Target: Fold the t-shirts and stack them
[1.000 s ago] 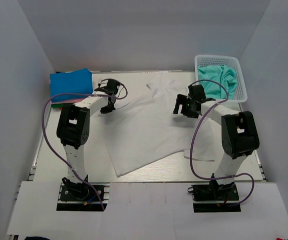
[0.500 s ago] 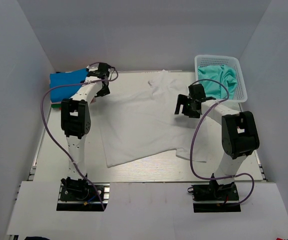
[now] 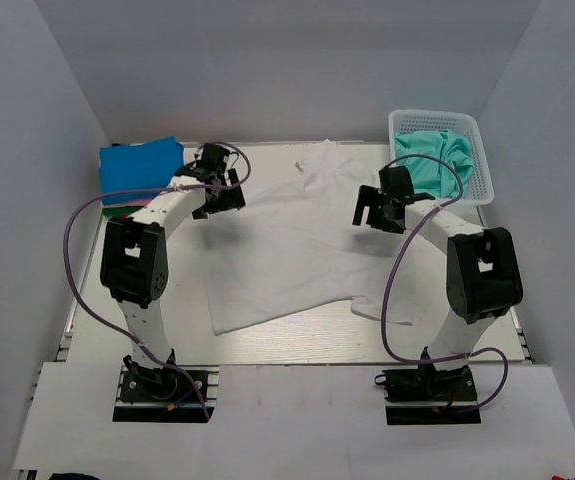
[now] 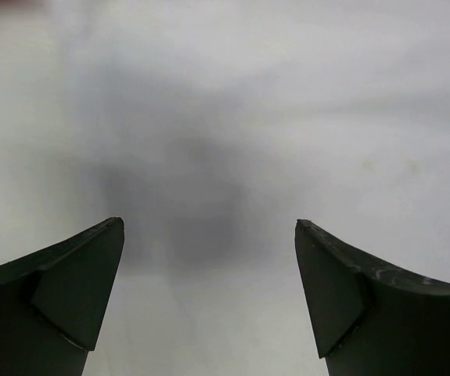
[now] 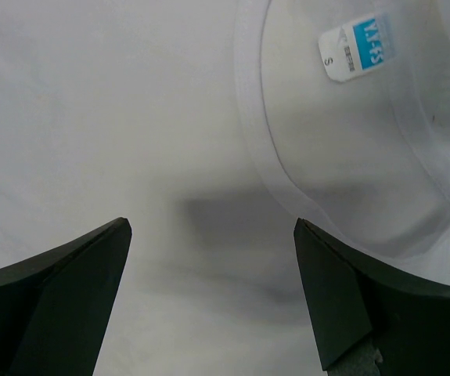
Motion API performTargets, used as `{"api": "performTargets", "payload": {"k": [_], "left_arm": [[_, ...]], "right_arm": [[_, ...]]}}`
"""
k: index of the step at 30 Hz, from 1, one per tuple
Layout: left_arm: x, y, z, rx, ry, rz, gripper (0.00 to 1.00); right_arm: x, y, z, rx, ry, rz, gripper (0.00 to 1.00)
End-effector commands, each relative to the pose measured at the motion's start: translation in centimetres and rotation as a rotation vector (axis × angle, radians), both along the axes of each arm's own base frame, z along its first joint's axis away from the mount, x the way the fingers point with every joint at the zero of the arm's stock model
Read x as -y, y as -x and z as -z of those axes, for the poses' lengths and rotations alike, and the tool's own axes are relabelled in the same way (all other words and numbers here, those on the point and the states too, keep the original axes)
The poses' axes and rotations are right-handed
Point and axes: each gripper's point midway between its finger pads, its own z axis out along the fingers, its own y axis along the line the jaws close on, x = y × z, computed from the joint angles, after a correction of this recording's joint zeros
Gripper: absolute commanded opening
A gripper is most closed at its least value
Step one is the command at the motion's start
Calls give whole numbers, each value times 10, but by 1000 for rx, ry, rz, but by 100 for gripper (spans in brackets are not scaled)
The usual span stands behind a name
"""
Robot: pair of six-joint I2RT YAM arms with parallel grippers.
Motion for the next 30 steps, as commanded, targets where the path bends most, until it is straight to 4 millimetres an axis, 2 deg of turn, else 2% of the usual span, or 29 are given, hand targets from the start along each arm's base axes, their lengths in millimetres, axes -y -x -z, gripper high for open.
{"api": "performTargets", "payload": {"k": [1, 4, 5, 6, 8, 9, 11, 12, 13, 14, 16, 17, 19, 20, 21, 22, 23, 25, 26, 27, 28, 30], "left_arm": [[49, 5, 5, 51, 171, 163, 100], [58, 14, 26, -2, 170, 186, 100], [58, 16, 43, -39, 162, 183, 100], [52, 8, 43, -32, 129, 152, 100], [40, 7, 53, -80, 59, 104, 100], [28, -4, 58, -76, 9, 66, 100], [21, -11, 63, -89, -6, 46, 100], [20, -20, 59, -68, -22, 44, 100], [13, -24, 71, -86, -37, 29, 100], [5, -37, 66, -58, -73, 22, 100], [7, -50, 69, -59, -89, 48, 100], [6, -64, 74, -59, -94, 49, 100], [10, -78, 80, -56, -105, 87, 100], [16, -91, 83, -49, -92, 105, 100], [13, -95, 84, -55, -96, 122, 100], [16, -106, 73, -24, -89, 121, 100], [21, -105, 74, -30, -72, 149, 100], [25, -113, 49, 36, -63, 189, 100], [24, -106, 49, 33, -61, 202, 100], [26, -111, 13, 121, -47, 199, 100], [22, -99, 15, 108, -49, 200, 100], [19, -91, -9, 155, -49, 192, 100]], "right_arm": [[10, 9, -9, 17, 17, 36, 90], [9, 15, -2, -5, 13, 31, 90], [10, 17, 0, -14, 14, 38, 90], [10, 15, -1, -8, 11, 40, 90], [8, 17, 1, -13, 6, 36, 90], [8, 17, 4, -19, 7, 34, 90], [4, 16, 6, -32, -7, 28, 90], [3, 18, 10, -49, -10, 28, 90], [0, 19, 13, -63, -20, 29, 90], [-3, 18, 13, -60, -30, 27, 90], [-6, 21, 22, -90, -29, 20, 90], [-8, 18, 19, -87, -28, 12, 90], [-7, 22, 30, -126, -10, 11, 90], [-9, 18, 27, -115, -9, 3, 90], [-10, 19, 29, -119, -2, -11, 90], [-12, 18, 27, -109, -1, -20, 90], [-12, 14, 23, -92, 4, -20, 90], [-15, 9, 12, -53, 36, -43, 90], [-14, 9, 8, -47, 50, -43, 90], [-17, 9, 3, -37, 52, -51, 90], [-19, 8, -13, 4, 44, -54, 90], [-24, 13, -19, 25, 41, -66, 90]]}}
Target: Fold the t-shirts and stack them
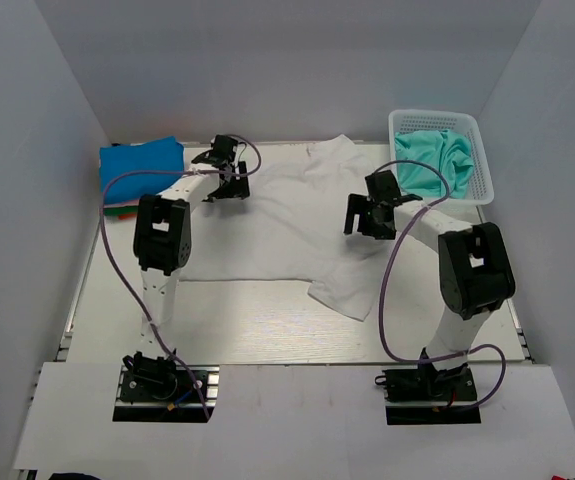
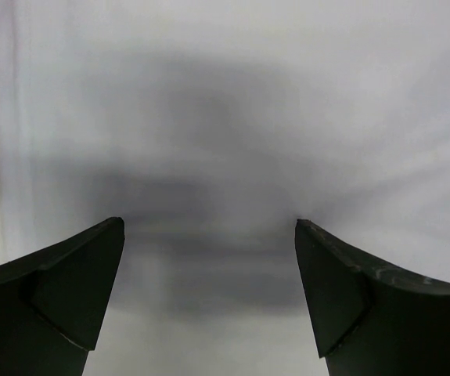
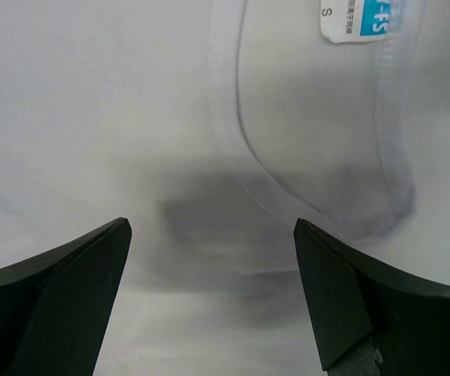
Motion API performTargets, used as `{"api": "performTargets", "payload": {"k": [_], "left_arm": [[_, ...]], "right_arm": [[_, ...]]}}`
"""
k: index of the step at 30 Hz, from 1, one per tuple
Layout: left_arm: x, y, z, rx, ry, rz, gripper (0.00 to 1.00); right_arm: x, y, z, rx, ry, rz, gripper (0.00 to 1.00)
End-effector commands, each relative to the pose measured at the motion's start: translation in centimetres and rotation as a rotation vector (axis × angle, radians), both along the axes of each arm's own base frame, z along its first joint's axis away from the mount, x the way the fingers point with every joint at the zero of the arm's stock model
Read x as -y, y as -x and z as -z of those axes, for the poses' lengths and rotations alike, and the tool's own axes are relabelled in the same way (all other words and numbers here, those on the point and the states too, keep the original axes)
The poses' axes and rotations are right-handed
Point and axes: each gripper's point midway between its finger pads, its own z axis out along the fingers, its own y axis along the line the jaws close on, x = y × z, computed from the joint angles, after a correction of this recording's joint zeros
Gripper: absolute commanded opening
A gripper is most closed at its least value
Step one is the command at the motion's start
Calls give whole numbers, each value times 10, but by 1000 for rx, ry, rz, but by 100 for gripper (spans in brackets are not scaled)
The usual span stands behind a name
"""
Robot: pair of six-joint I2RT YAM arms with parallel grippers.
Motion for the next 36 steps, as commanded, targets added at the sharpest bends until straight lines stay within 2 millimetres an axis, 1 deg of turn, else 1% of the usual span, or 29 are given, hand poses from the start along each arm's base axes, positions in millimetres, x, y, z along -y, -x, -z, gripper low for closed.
{"api": "performTargets", "payload": {"k": [1, 2, 3, 4, 5, 6, 7, 8, 9, 10, 11, 12, 13, 14, 15, 16, 17, 18, 19, 20, 22, 23, 26, 27, 29, 31, 33, 35, 36], "left_arm": [[-7, 20, -66, 107, 17, 2, 100], [-8, 29, -102, 176, 30, -13, 100], [-14, 41, -111, 188, 26, -44, 100], [-27, 64, -95, 151, 9, -116, 100], [-32, 79, -97, 150, 13, -148, 100], [-38, 95, -120, 200, 40, -187, 100], [-49, 127, -95, 127, 19, -234, 100], [-53, 142, -91, 120, 45, -306, 100], [-65, 169, -72, 66, 26, -357, 100], [-71, 188, -76, 60, 31, -397, 100], [-73, 202, -70, 48, 56, -451, 100], [-80, 224, -51, 7, 36, -479, 100], [-85, 238, -46, -4, 26, -510, 100], [-88, 246, -50, 28, 53, -553, 100], [-96, 266, -34, -12, 29, -563, 100], [-99, 269, -32, 1, 36, -572, 100], [-99, 268, -36, 39, 62, -579, 100], [-95, 277, -25, 11, 82, -566, 100], [-97, 277, -23, 17, 95, -574, 100], [-96, 274, -21, 31, 104, -573, 100], [-98, 277, -15, 27, 110, -580, 100], [-101, 277, -13, 30, 112, -592, 100], [-108, 279, -2, 7, 83, -621, 100], [-110, 277, 0, 10, 84, -632, 98], [-111, 275, -1, 15, 96, -637, 98], [-103, 261, -10, 68, 147, -600, 97], [-101, 253, -18, 103, 183, -587, 97], [-104, 253, -18, 104, 183, -598, 97], [-104, 256, -13, 84, 172, -600, 97]], "right_arm": [[-7, -7, -57, 145, -12, 7, 90], [-5, -1, -58, 131, -5, 16, 90], [-2, 8, -58, 125, 0, 24, 90], [-5, 14, -60, 121, -3, 38, 90], [-4, 22, -65, 125, -6, 42, 90], [1, 39, -58, 103, -8, 47, 90], [-2, 49, -57, 102, -9, 36, 90], [1, 64, -62, 113, -27, 42, 90], [3, 71, -61, 108, -31, 52, 90], [6, 94, -42, 48, -10, 39, 90], [8, 100, -52, 77, -29, 51, 90], [11, 114, -47, 43, -15, 44, 90], [15, 129, -34, 3, -2, 38, 90], [10, 137, -41, 14, -29, 16, 90], [12, 148, -36, -18, -17, 11, 90], [14, 157, -33, -30, -16, 4, 90], [12, 163, -32, -39, -17, -1, 90], [17, 168, -30, -44, -2, 4, 90], [19, 174, -27, -57, 9, 7, 90], [19, 179, -25, -69, 15, -2, 90], [18, 187, -20, -89, 13, -9, 90], [19, 195, -11, -114, 22, -21, 90], [18, 206, -1, -155, 25, -31, 90], [18, 209, 1, -163, 29, -39, 90], [19, 214, 6, -178, 34, -44, 90], [19, 218, 9, -186, 42, -56, 90], [18, 222, 13, -198, 44, -66, 90], [17, 225, 16, -210, 42, -73, 90], [15, 227, 18, -214, 41, -79, 90]]}}
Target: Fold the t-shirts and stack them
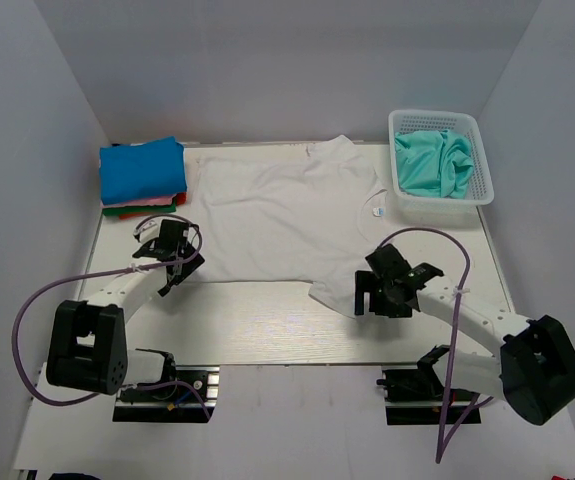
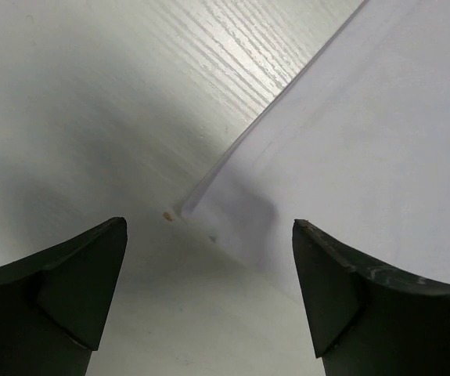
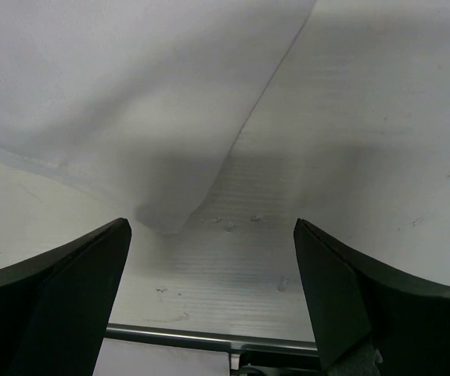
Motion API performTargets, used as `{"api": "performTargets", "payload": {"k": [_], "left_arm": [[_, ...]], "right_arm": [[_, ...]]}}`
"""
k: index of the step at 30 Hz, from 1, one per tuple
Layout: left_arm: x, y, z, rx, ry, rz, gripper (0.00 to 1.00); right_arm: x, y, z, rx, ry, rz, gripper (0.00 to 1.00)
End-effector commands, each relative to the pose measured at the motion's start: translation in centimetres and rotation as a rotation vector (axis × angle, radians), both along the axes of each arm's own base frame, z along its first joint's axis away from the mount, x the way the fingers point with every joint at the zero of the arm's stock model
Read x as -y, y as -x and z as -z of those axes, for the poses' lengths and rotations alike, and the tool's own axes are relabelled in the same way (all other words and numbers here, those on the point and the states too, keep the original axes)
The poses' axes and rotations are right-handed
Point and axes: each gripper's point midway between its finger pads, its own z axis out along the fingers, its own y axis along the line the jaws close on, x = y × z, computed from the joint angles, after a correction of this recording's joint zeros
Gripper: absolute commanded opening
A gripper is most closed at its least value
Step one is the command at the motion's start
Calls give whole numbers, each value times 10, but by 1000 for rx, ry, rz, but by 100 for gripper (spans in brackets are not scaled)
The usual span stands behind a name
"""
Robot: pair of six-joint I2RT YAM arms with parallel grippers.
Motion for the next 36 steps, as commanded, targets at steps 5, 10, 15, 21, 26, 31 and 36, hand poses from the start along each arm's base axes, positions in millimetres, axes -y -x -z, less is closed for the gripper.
{"api": "performTargets", "payload": {"k": [5, 10, 15, 21, 26, 31, 36], "left_arm": [[2, 8, 20, -36, 34, 7, 75], [4, 15, 36, -86, 59, 3, 39], [7, 18, 38, -94, 75, 10, 6], [9, 17, 31, -73, 88, 16, 0], [12, 17, 17, -42, 92, 27, 0], [9, 23, -4, -11, 81, 12, 0], [10, 32, -14, 22, 95, 18, 0]], "right_arm": [[-7, 7, 7, -22, 2, -17, 90], [-13, 8, 9, -26, -4, -20, 83], [-23, 12, 19, -43, -30, -53, 73], [-34, 12, 24, -31, -81, -111, 5], [-34, 18, 1, -1, -125, -120, 0], [-30, 21, -37, 48, -159, -103, 0], [-17, 29, -54, 42, -125, -71, 0]]}}
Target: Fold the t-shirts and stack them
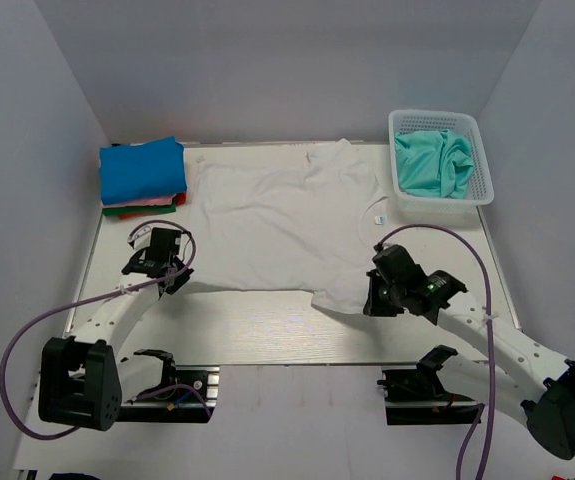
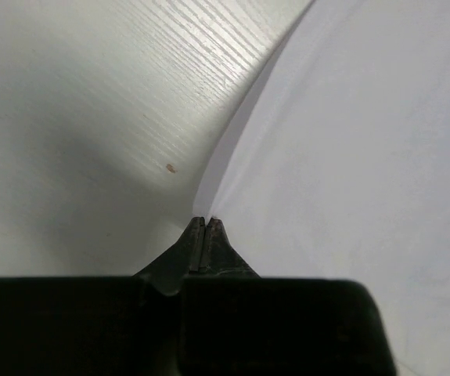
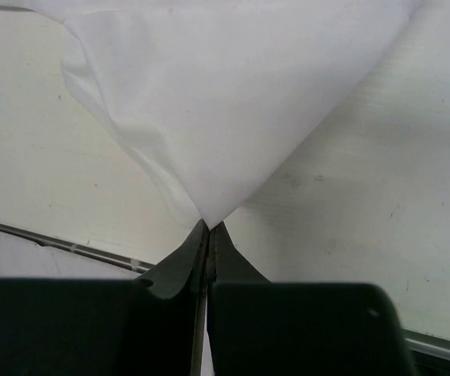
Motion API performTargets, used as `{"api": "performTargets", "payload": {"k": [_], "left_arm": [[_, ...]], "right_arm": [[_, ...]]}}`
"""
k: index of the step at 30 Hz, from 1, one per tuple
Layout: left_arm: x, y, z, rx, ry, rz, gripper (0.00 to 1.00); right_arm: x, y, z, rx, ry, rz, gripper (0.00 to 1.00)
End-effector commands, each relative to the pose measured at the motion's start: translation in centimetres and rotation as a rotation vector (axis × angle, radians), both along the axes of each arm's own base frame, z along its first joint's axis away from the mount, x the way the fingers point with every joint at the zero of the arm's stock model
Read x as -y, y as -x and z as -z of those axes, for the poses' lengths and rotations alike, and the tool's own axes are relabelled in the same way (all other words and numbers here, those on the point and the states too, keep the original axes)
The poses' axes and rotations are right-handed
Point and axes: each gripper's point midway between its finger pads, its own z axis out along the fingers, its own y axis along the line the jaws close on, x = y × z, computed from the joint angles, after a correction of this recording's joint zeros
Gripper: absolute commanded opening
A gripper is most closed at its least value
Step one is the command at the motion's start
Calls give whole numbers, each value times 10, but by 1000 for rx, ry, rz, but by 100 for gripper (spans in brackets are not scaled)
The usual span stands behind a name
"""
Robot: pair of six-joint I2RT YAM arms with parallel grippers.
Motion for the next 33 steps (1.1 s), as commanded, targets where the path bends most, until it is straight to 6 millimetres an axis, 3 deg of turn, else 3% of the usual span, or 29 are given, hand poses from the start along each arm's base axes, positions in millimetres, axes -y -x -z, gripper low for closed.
{"api": "performTargets", "payload": {"k": [1, 6, 10, 12, 13, 15, 18, 19, 21, 22, 23, 31, 32, 33], "left_arm": [[0, 10, -4, 6, 1, 7, 0], [-1, 13, -2, -8, -5, 14, 0], [9, -10, -10, 29, 22, 50, 0], [10, -14, -5, -1, 18, 50, 0], [8, -21, -10, 8, 19, 41, 0], [10, -26, -10, 1, 23, 53, 0], [12, -41, -17, 6, 13, 71, 0], [8, -50, -26, 24, -10, 56, 0], [3, -55, -24, -2, -29, 38, 0], [2, -64, -31, 16, -35, 33, 0], [3, -68, -31, 14, -35, 33, 0], [-13, -103, -40, 5, -100, -24, 0], [-18, -106, -36, -9, -107, -29, 0], [-17, -114, -42, 4, -110, -21, 0]], "right_arm": [[9, 10, -9, -25, 23, 11, 0], [-10, -6, -15, 22, -22, -52, 0], [-25, -35, -34, 106, -69, -31, 0], [-22, -51, -35, 136, -36, 7, 0], [-27, -64, -50, 182, -57, 19, 0], [-23, -78, -47, 181, -26, 55, 0], [-24, -104, -62, 219, -30, 74, 0], [-24, -110, -53, 192, -11, 77, 0], [-24, -129, -67, 219, -33, 96, 0], [-25, -134, -61, 192, -40, 89, 0], [-29, -147, -74, 229, -63, 89, 0], [-18, -210, -93, 299, -122, 174, 0], [-17, -216, -85, 282, -119, 176, 0], [-24, -222, -94, 302, -158, 162, 0]]}}
